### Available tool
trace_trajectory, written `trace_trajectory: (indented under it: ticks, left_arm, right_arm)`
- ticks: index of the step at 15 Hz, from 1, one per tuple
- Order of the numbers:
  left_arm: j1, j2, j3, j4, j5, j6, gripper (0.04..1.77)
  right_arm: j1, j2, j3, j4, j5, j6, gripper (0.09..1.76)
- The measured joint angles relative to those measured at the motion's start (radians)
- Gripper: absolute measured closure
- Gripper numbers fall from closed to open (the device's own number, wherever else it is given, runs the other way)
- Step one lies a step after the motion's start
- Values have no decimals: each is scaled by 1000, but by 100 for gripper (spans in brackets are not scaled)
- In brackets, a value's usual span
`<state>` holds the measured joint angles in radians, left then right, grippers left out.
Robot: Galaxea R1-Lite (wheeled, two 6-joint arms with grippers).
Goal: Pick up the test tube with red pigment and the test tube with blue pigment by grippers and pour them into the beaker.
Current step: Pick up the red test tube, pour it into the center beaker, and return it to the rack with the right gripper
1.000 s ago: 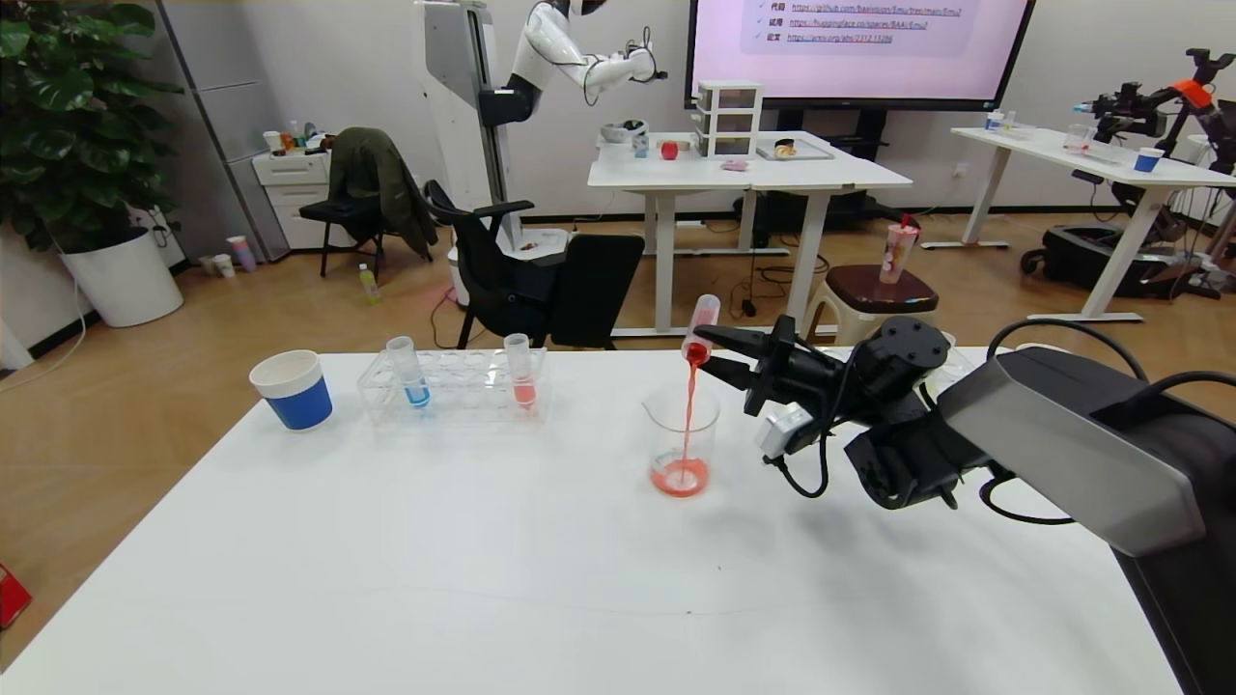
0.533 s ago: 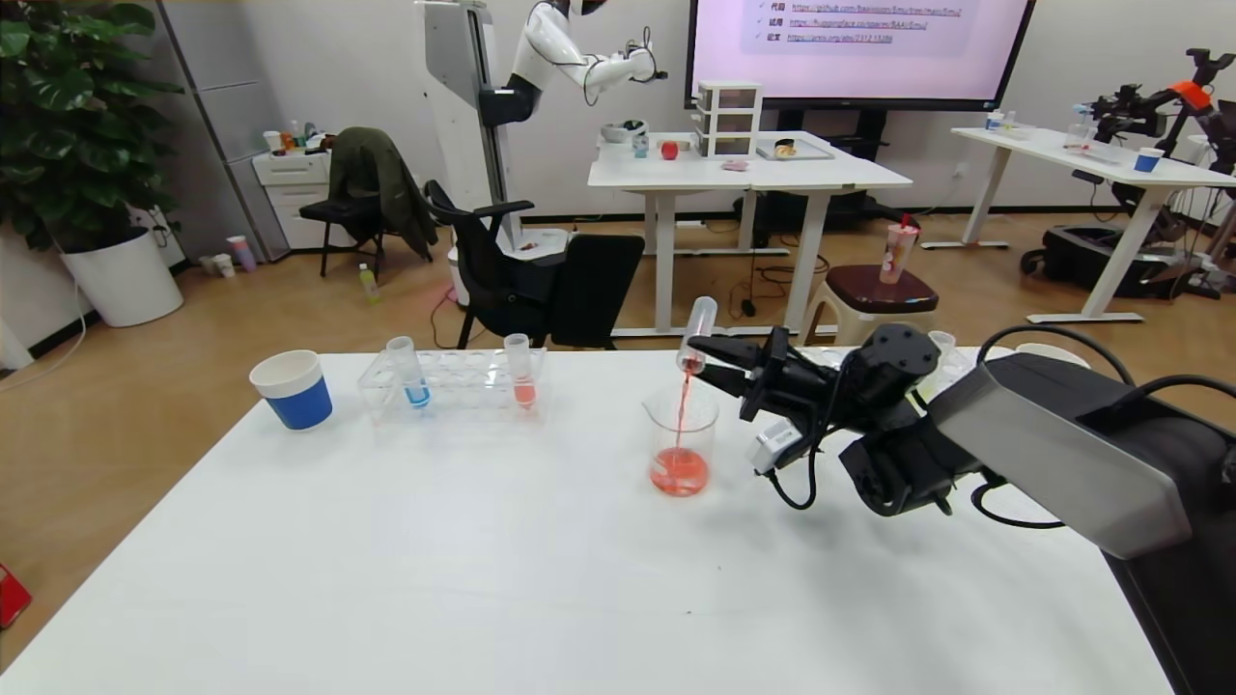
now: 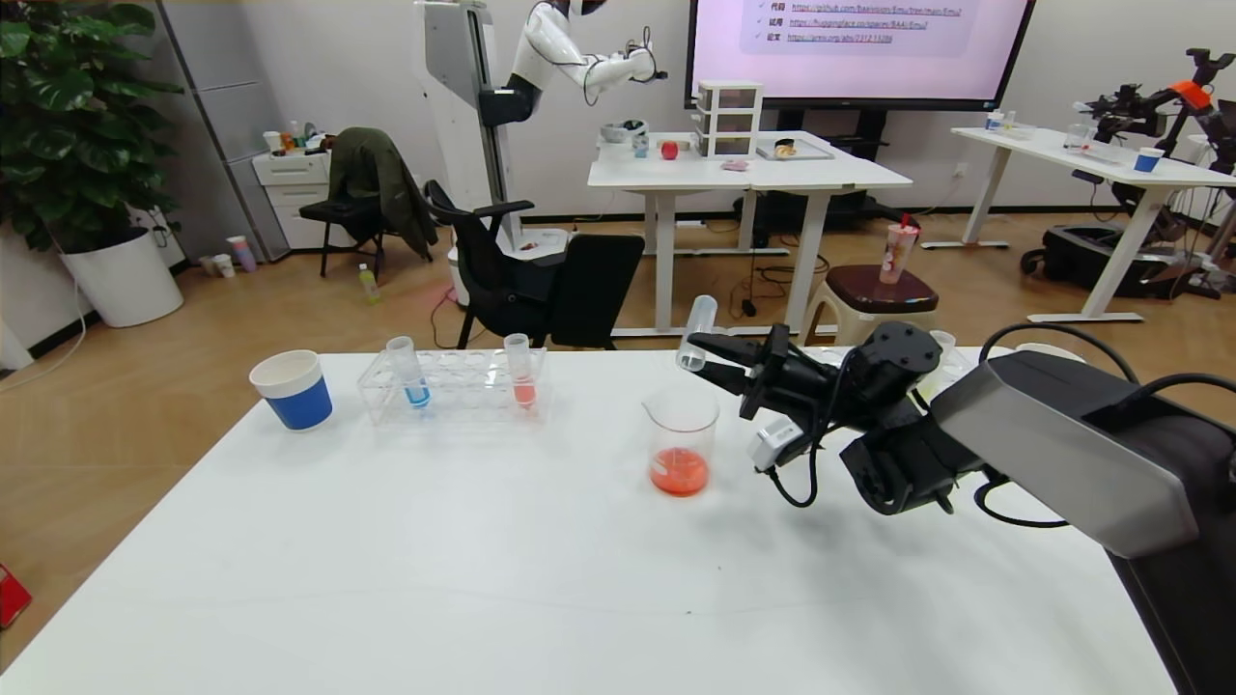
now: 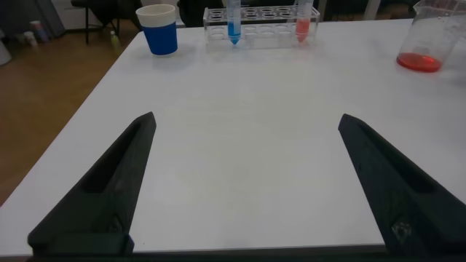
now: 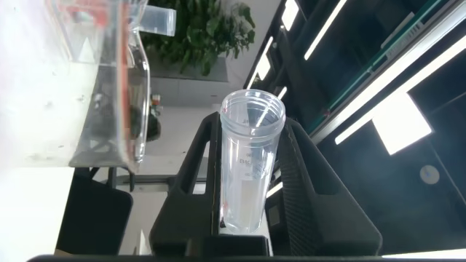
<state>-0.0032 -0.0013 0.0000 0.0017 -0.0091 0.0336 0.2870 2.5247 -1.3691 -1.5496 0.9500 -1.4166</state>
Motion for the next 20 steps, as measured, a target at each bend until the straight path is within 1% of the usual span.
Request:
trace_trajectory:
  ticks: [3,5,6,8,10,12,13,15,16,17,18,20]
  left_arm:
    - [0,0,0,0,0,0,6]
    - [0,0,0,0,0,0,6]
    - [0,0,0,0,0,0,6]
    - [0,0,0,0,0,0,6]
    - [0,0,0,0,0,0,6]
    - [0,0,0,0,0,0,6]
    - [0,0,0,0,0,0,6]
    - [0,0,0,0,0,0,6]
    - [0,0,0,0,0,0,6]
    - [0,0,0,0,0,0,6]
    - [0,0,0,0,0,0,6]
    - [0,0,0,0,0,0,6]
  right_arm:
    - [-11,-56,-3,-1,-42,169,134]
    - [-24,-106,2,-2,-66,319,134]
    - [-31,-133,13,-5,-103,400,134]
    - [-48,-183,73,-10,-213,527,134]
    - [-64,-237,168,-10,-311,662,134]
    - [-77,-297,266,-11,-443,837,134]
    - [-80,-326,305,-10,-521,920,134]
    - [-72,-376,350,-11,-727,1095,134]
    - [-68,-395,358,-1,-832,1165,134]
    - [-67,-415,367,37,-897,1208,134]
    - [-73,-433,381,57,-911,1229,134]
    - [-91,-459,415,58,-916,1246,134]
